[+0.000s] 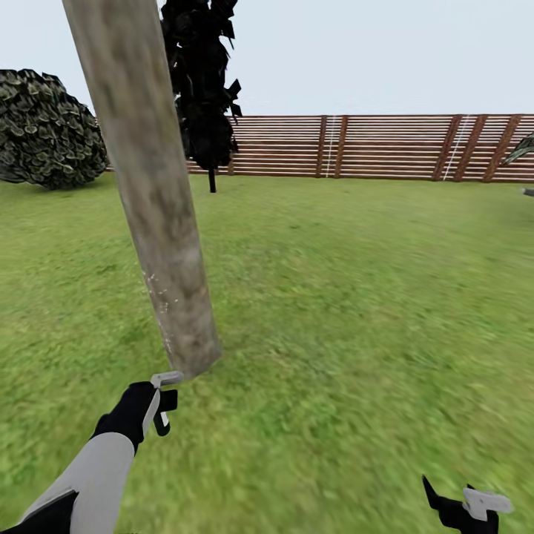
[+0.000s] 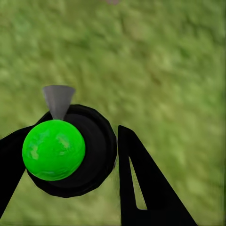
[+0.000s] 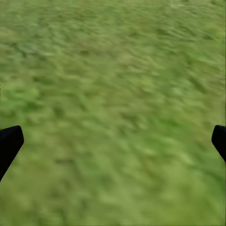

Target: In the garden, pick up the pesticide atomizer on the floor and spray pesticide onto both trees until each tree trunk is fully covered.

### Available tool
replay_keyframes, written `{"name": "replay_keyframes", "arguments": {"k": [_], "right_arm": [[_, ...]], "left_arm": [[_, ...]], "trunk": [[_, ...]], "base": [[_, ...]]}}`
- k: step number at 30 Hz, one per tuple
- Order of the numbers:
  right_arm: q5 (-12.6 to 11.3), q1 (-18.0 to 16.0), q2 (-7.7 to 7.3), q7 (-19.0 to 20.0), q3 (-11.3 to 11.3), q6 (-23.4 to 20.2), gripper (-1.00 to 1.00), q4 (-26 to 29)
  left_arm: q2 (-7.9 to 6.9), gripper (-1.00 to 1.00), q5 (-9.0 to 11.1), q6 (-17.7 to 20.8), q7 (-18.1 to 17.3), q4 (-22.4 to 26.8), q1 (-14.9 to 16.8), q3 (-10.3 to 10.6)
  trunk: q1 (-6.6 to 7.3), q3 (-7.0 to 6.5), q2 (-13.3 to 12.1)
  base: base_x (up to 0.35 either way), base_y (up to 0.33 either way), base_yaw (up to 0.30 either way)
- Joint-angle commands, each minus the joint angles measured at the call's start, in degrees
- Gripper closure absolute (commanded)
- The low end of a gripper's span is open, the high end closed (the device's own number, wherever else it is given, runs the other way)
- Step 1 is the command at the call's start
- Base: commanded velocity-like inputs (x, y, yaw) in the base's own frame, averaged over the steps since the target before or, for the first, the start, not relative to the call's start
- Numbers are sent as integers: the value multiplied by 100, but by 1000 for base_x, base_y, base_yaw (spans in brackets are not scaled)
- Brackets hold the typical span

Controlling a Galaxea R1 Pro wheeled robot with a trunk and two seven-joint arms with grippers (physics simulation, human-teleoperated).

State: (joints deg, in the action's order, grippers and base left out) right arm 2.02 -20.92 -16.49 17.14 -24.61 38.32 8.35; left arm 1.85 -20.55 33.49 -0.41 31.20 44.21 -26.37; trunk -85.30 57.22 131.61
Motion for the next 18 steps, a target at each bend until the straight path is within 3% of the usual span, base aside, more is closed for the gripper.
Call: {"name": "replay_keyframes", "arguments": {"k": [1,10,18], "right_arm": [[0,0,8,0,0,0,-100,0],[0,0,31,0,0,0,-100,0],[0,0,31,0,0,0,-100,0]], "left_arm": [[0,100,-1,0,-8,-4,0,0],[9,100,-8,-9,-12,-17,0,8],[9,100,-5,-7,-12,-17,0,9]], "trunk": [[0,0,0],[0,0,0],[0,0,0]], "base": [[120,-279,273],[132,-278,257],[91,-277,15]]}}
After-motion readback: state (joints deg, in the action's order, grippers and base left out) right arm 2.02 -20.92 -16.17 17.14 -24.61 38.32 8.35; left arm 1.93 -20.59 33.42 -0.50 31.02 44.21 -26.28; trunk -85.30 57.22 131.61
